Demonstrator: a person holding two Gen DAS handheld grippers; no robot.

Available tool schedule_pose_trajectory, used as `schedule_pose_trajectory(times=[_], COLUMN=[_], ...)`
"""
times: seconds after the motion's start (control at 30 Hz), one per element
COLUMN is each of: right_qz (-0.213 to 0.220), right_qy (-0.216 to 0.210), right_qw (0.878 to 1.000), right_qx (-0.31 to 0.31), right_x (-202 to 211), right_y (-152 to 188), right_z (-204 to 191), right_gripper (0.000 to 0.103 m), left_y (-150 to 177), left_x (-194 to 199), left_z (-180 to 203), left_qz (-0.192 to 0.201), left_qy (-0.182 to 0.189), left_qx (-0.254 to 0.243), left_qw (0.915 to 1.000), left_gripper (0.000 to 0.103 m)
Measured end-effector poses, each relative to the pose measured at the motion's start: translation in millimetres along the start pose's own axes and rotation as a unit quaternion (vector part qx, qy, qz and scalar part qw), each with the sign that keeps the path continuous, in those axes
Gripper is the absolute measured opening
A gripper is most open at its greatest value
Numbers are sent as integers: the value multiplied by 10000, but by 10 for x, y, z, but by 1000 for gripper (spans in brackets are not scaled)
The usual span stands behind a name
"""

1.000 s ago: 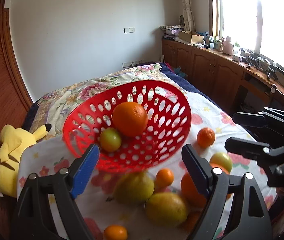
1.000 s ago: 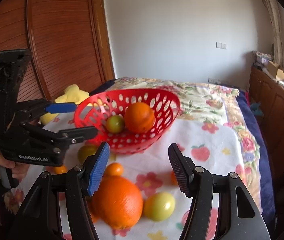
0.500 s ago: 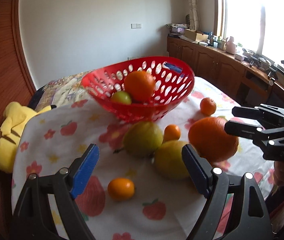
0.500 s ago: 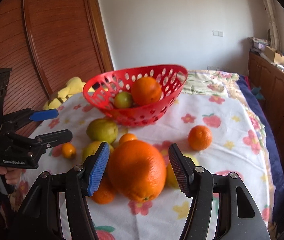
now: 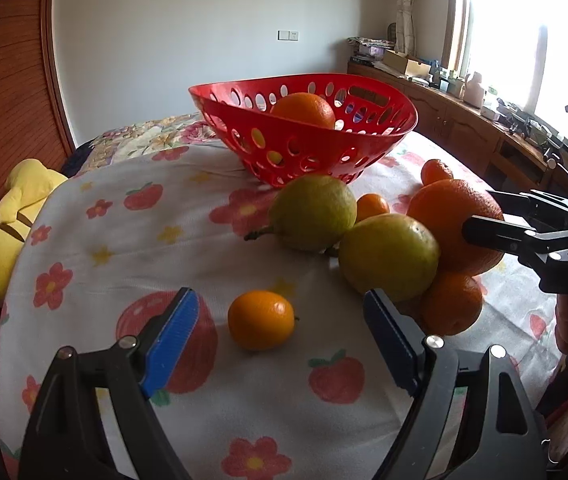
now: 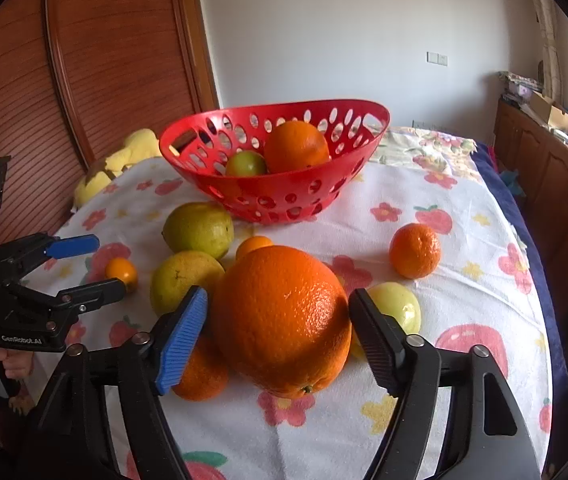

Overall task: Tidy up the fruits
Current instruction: 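Close the right tool on another large orange while the left tool approaches a small mandarin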

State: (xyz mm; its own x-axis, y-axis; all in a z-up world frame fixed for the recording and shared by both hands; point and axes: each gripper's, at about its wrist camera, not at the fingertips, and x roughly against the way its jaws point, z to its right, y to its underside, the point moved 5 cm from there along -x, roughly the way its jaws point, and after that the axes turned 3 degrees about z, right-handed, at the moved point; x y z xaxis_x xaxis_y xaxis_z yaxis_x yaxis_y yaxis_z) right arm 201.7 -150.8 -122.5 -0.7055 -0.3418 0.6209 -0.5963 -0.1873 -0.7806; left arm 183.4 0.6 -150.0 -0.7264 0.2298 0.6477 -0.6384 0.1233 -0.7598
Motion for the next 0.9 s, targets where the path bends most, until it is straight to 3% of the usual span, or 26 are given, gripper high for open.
schedule_pose_trajectory(times=[0.33, 0.57, 0.67, 0.8, 0.9], right_qz=[-53, -58, -53, 6, 14], right_qy=[351, 374, 415, 481, 484], right_qw=[9985, 9983, 9977, 9963, 9965], right_qx=[425, 451, 533, 711, 676], right_x=[-150, -175, -173, -140, -124], right_y=[64, 55, 71, 100, 113], right_z=[-108, -103, -102, -133, -134], right_gripper=[88, 85, 83, 82, 82], left_y=[123, 140, 117, 94, 94], left_x=[-77, -77, -69, -118, -142], left_z=[-74, -81, -84, -87, -101], left_qz=[-77, -108, -64, -184, -311], left_qy=[29, -40, -83, -47, -75], left_qx=[277, 245, 240, 198, 153], left_qw=[9996, 9996, 9997, 9996, 9994], left_gripper=[85, 84, 74, 53, 49])
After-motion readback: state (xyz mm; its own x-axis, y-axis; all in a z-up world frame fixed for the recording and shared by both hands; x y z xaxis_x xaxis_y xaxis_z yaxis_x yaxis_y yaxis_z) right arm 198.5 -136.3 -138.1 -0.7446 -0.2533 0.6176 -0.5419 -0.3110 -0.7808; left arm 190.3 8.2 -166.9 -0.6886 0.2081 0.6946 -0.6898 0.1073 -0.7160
